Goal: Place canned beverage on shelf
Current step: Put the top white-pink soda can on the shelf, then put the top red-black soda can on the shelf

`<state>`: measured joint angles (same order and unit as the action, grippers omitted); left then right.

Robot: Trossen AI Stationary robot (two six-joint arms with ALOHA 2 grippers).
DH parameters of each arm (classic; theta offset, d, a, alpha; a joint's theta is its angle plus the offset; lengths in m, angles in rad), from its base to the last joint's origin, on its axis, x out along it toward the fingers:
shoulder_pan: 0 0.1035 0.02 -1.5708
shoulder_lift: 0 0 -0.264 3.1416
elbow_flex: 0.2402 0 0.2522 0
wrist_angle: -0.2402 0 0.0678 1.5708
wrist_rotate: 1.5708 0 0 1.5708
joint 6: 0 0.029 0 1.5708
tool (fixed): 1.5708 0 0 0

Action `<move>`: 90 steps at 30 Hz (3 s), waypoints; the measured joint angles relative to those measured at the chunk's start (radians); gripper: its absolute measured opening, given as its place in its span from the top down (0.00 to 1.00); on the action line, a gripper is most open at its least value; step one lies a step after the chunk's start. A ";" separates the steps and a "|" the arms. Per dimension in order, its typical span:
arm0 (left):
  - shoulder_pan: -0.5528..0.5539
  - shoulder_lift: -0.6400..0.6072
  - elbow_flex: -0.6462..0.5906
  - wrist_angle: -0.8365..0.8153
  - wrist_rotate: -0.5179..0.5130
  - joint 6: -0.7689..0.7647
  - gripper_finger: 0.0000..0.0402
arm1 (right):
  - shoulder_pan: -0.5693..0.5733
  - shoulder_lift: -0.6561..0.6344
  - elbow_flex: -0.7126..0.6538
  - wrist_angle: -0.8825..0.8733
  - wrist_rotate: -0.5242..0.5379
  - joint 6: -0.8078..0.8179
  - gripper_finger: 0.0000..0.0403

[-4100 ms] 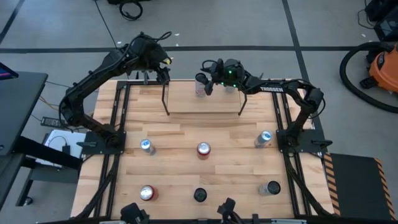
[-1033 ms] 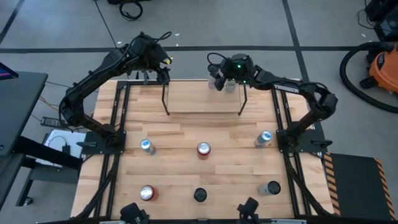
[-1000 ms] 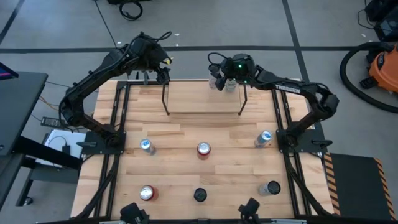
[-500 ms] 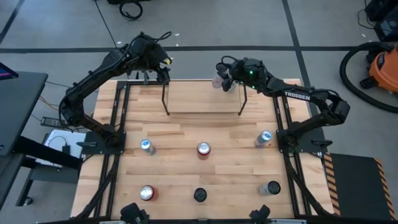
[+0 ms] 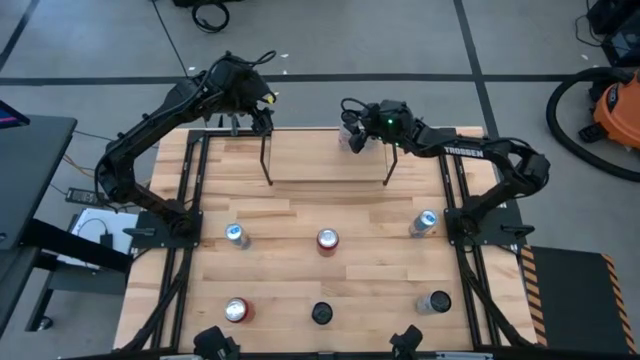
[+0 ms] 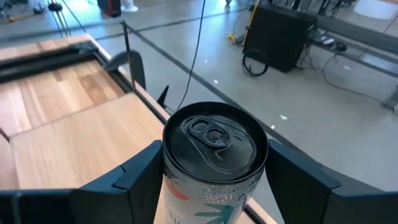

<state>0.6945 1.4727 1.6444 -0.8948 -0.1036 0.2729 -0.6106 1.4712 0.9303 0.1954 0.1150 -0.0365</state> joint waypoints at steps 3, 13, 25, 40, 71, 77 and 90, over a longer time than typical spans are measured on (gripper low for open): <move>0.000 0.000 0.000 0.000 0.000 0.001 0.28 | 0.001 -0.001 -0.010 0.017 0.000 -0.006 0.36; 0.000 0.000 0.000 0.000 0.000 0.000 0.28 | -0.006 -0.002 -0.025 0.035 -0.002 -0.009 0.32; 0.000 0.000 0.000 0.000 0.000 0.000 0.28 | -0.007 -0.001 -0.026 0.049 -0.012 0.012 0.30; 0.000 0.000 0.000 0.000 0.000 0.000 0.28 | -0.002 0.000 -0.026 0.066 0.006 -0.026 0.30; 0.000 0.000 0.000 0.000 0.000 0.001 0.28 | -0.018 0.000 -0.026 0.079 -0.064 -0.009 0.26; 0.000 0.000 0.000 0.000 0.000 0.000 0.28 | -0.019 -0.002 -0.023 0.082 -0.064 -0.009 0.24; 0.000 0.000 0.000 0.000 0.000 0.000 0.28 | -0.020 -0.003 -0.024 0.236 -0.067 -0.009 0.23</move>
<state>0.6945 1.4727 1.6444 -0.8951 -0.1036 0.2729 -0.6304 1.4683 0.9066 0.4317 0.0476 -0.0453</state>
